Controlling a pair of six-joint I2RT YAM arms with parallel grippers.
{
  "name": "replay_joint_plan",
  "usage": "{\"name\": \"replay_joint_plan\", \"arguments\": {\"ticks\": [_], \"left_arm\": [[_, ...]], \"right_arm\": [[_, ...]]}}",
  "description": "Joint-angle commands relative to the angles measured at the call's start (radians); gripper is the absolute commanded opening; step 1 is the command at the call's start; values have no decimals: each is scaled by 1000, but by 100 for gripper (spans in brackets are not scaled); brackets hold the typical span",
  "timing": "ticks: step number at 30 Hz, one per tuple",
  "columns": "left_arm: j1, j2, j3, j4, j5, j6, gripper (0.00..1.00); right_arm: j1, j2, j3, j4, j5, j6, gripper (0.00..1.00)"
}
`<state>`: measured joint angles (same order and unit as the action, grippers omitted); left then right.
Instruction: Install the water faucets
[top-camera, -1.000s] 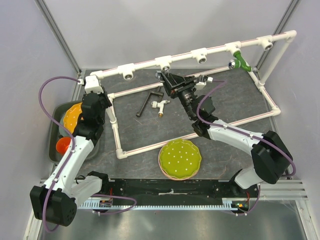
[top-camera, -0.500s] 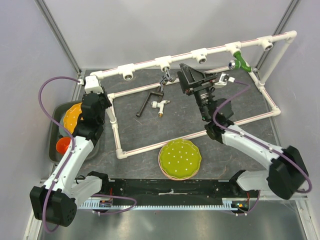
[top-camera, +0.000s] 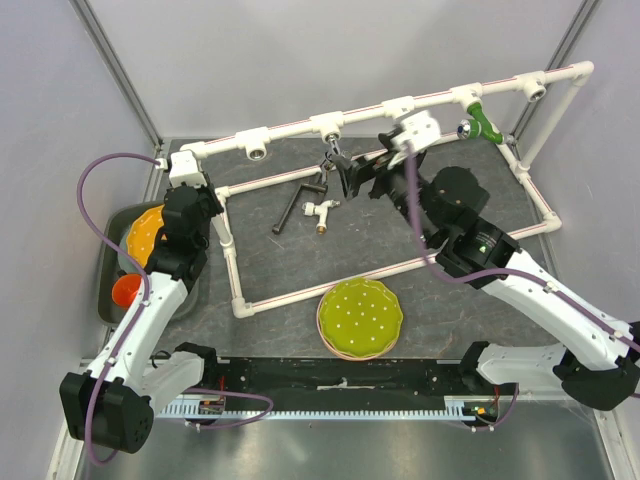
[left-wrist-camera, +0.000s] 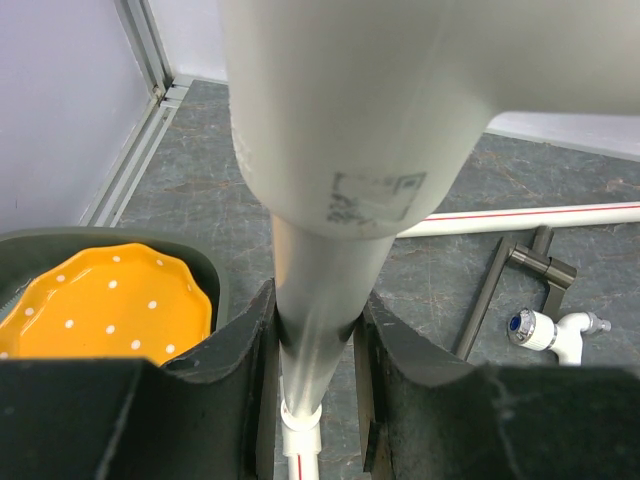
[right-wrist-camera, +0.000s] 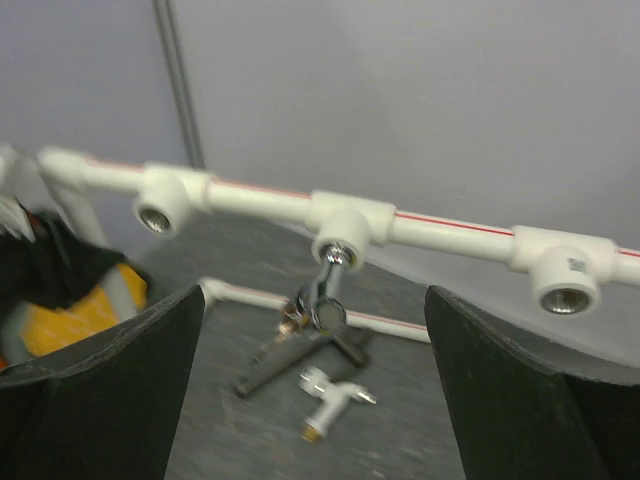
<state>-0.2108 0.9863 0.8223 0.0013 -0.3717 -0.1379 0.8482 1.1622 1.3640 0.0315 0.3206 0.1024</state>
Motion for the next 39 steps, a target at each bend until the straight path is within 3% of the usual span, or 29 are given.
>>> {"name": "replay_joint_plan", "arguments": {"ticks": [1, 3, 8, 11, 13, 17, 24, 34, 39], "left_arm": [[-4, -6, 32, 17, 34, -115, 2], [-4, -6, 32, 17, 33, -115, 2], [-4, -6, 32, 19, 34, -115, 2], [-4, -8, 34, 17, 33, -115, 2], [-2, -9, 34, 19, 33, -115, 2], [-4, -9, 34, 17, 31, -114, 2], [-4, -11, 32, 17, 31, -114, 2], [-4, -18, 34, 17, 33, -112, 2], [-4, -18, 35, 16, 36, -112, 2]], "right_arm": [[129, 71, 89, -310, 266, -611, 98], [158, 105, 90, -315, 400, -778, 98], [224, 160, 80, -309, 523, -1073, 98], [261, 180, 37, -210, 609, -1292, 98], [276, 191, -23, -50, 675, -1479, 98], [284, 238, -83, 155, 695, -1651, 98], [281, 347, -79, 413, 689, -1845, 98], [204, 475, 14, 377, 673, -1819, 97], [180, 490, 6, 412, 669, -1807, 71]]}}
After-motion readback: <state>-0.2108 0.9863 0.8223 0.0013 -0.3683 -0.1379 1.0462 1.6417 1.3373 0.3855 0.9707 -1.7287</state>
